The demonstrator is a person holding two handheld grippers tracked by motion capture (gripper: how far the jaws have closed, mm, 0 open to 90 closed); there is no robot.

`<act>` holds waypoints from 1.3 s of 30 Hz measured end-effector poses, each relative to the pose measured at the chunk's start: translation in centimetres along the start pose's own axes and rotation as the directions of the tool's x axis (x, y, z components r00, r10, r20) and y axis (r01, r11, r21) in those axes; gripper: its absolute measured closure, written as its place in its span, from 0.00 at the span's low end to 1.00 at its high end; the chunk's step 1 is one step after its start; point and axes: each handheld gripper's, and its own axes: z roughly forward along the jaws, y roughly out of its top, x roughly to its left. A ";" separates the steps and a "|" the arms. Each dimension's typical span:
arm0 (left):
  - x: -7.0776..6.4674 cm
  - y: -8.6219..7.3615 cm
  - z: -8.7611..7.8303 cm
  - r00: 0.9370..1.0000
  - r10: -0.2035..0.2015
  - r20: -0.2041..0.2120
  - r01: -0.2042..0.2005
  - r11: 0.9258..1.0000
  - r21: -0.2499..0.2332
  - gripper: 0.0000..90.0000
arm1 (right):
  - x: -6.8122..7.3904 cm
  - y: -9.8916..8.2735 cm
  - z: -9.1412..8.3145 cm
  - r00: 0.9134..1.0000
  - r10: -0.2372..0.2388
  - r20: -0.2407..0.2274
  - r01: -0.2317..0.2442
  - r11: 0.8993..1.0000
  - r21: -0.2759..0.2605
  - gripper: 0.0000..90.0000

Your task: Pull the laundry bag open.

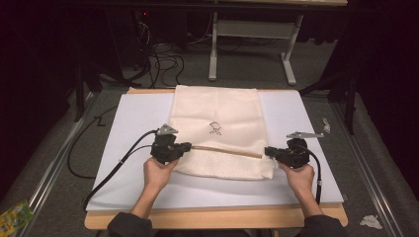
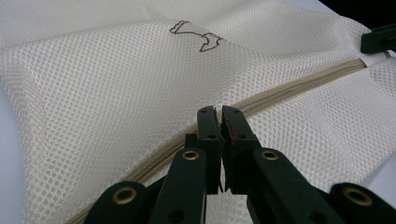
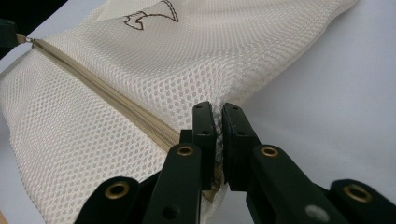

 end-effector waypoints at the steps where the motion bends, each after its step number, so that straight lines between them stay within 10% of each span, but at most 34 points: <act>1: 0.0 0.0 0.0 1.000 0.000 0.000 0.000 1.000 0.000 0.97 | 0.0 0.0 0.0 1.000 0.001 -0.001 -0.001 1.000 -0.001 0.96; 39: 1.7 -0.5 -1.6 0.999 -0.027 -0.033 0.026 0.999 -0.019 0.97 | 0.2 0.3 0.1 1.000 -0.013 0.010 0.013 1.000 -0.009 0.96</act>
